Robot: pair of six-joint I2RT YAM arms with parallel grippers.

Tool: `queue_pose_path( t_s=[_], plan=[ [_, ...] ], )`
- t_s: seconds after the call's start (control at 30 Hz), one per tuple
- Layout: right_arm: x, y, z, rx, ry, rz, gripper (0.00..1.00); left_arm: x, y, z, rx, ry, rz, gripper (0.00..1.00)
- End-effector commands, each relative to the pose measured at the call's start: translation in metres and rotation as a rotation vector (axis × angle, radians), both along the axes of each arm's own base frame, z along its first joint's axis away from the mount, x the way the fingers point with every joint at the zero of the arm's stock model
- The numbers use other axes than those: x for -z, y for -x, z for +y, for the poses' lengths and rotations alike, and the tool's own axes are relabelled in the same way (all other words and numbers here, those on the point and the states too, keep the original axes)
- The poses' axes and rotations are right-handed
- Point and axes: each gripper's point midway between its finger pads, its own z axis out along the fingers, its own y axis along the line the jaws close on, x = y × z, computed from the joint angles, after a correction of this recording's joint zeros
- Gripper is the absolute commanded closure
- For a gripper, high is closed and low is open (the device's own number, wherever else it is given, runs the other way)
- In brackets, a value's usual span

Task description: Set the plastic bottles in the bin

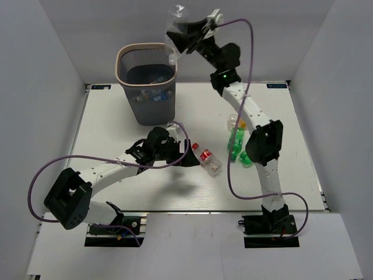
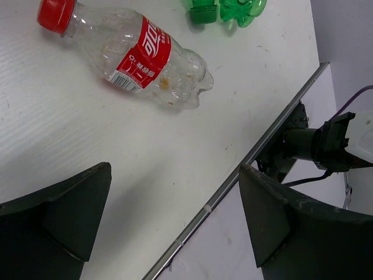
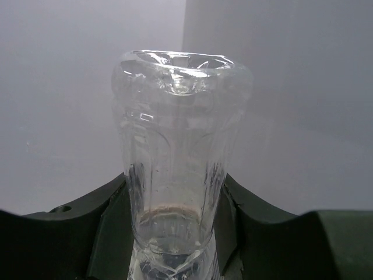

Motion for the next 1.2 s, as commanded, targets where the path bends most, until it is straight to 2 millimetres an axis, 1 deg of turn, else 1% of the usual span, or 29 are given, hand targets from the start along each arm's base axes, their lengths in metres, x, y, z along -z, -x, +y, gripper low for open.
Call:
queue_pose_path(
  t_s=[0.0, 0.07, 0.13, 0.23, 0.27, 0.3, 0.4, 0.43, 0.47, 0.53, 0.57, 0.6, 0.63, 0.67, 0.7, 0.73, 0.77, 0.8, 0.83, 0.87, 0.9, 0.93, 0.97, 1.0, 1.03, 1.07, 1.1, 1.13, 1.17],
  plan=[
    [-0.051, 0.031, -0.001, 0.009, -0.165, -0.121, 1.00, -0.012, 0.006, 0.001, 0.003, 0.034, -0.013, 0.00],
    [-0.040, 0.027, 0.012, 0.009, -0.171, -0.105, 1.00, -0.007, 0.010, 0.004, -0.002, 0.031, 0.001, 0.00],
    [-0.028, 0.024, 0.023, 0.001, -0.165, -0.081, 1.00, -0.010, 0.007, 0.005, -0.024, 0.033, -0.007, 0.00],
    [-0.001, 0.011, 0.036, 0.008, -0.130, -0.031, 0.59, -0.008, 0.004, 0.008, -0.063, 0.023, 0.007, 0.00],
    [0.005, 0.007, 0.038, 0.011, -0.122, -0.022, 0.39, -0.008, 0.002, 0.008, -0.077, 0.022, 0.010, 0.00],
    [0.012, 0.003, 0.042, 0.018, -0.103, -0.006, 0.29, -0.011, -0.002, 0.008, -0.109, 0.022, 0.017, 0.00],
    [0.018, -0.004, 0.041, 0.033, -0.091, 0.002, 0.10, -0.009, -0.018, 0.007, -0.190, 0.001, 0.045, 0.00],
    [0.023, -0.008, 0.039, 0.045, -0.075, 0.002, 0.10, -0.006, -0.024, 0.003, -0.219, -0.006, 0.081, 0.00],
    [0.014, -0.003, 0.034, 0.050, -0.083, -0.011, 0.10, -0.003, -0.024, 0.000, -0.236, -0.014, 0.105, 0.00],
    [0.015, -0.003, 0.027, 0.052, -0.069, -0.006, 0.10, 0.000, -0.031, -0.005, -0.277, -0.002, 0.145, 0.00],
    [0.008, 0.001, 0.022, 0.054, -0.066, -0.022, 0.10, 0.005, -0.033, -0.010, -0.289, -0.011, 0.163, 0.00],
    [0.016, -0.002, 0.017, 0.064, -0.048, 0.000, 0.10, 0.002, -0.037, -0.014, -0.297, 0.003, 0.167, 0.00],
    [0.003, 0.005, 0.006, 0.077, -0.052, -0.020, 0.12, 0.001, -0.037, -0.020, -0.298, 0.015, 0.178, 0.00],
    [0.005, -0.004, -0.008, 0.111, -0.041, -0.011, 0.18, 0.001, -0.038, -0.022, -0.305, 0.019, 0.188, 0.00],
    [0.012, -0.005, -0.015, 0.147, -0.025, 0.021, 0.43, 0.003, -0.038, -0.029, -0.298, 0.024, 0.193, 0.00],
    [0.027, -0.018, -0.022, 0.184, 0.016, 0.108, 0.63, 0.005, -0.041, -0.030, -0.319, 0.030, 0.207, 0.00],
    [0.002, -0.013, -0.056, 0.243, -0.003, 0.098, 0.82, 0.003, -0.042, -0.037, -0.313, 0.046, 0.204, 0.00],
    [0.030, -0.025, -0.061, 0.278, 0.051, 0.162, 0.98, 0.006, -0.043, -0.038, -0.321, 0.048, 0.217, 0.00],
    [0.050, -0.030, -0.066, 0.290, 0.109, 0.233, 1.00, 0.015, -0.046, -0.038, -0.341, 0.037, 0.228, 0.00],
    [0.059, -0.032, -0.086, 0.338, 0.178, 0.254, 1.00, 0.010, -0.048, -0.047, -0.336, 0.065, 0.223, 0.00],
    [0.092, -0.029, -0.099, 0.346, 0.252, 0.314, 1.00, 0.010, -0.052, -0.051, -0.336, 0.067, 0.222, 0.00],
    [0.123, -0.030, -0.110, 0.351, 0.325, 0.386, 0.90, 0.010, -0.051, -0.057, -0.330, 0.068, 0.230, 0.00],
    [0.125, -0.013, -0.118, 0.346, 0.385, 0.371, 0.73, 0.025, -0.055, -0.055, -0.355, 0.019, 0.249, 0.00],
    [0.177, -0.003, -0.135, 0.366, 0.491, 0.441, 0.52, 0.017, -0.061, -0.065, -0.355, 0.018, 0.240, 0.00],
    [0.174, 0.013, -0.147, 0.371, 0.511, 0.430, 0.26, 0.022, -0.062, -0.068, -0.366, -0.017, 0.245, 0.00],
    [0.199, 0.020, -0.156, 0.384, 0.581, 0.467, 0.16, 0.020, -0.068, -0.068, -0.381, -0.064, 0.247, 0.00],
    [0.216, 0.033, -0.166, 0.397, 0.616, 0.489, 0.10, 0.037, -0.066, -0.071, -0.389, -0.121, 0.266, 0.00],
    [0.230, 0.041, -0.182, 0.421, 0.633, 0.521, 0.10, 0.042, -0.066, -0.073, -0.397, -0.151, 0.264, 0.00],
    [0.250, 0.046, -0.189, 0.425, 0.652, 0.571, 0.10, 0.044, -0.068, -0.073, -0.406, -0.171, 0.269, 0.00]
  ],
)
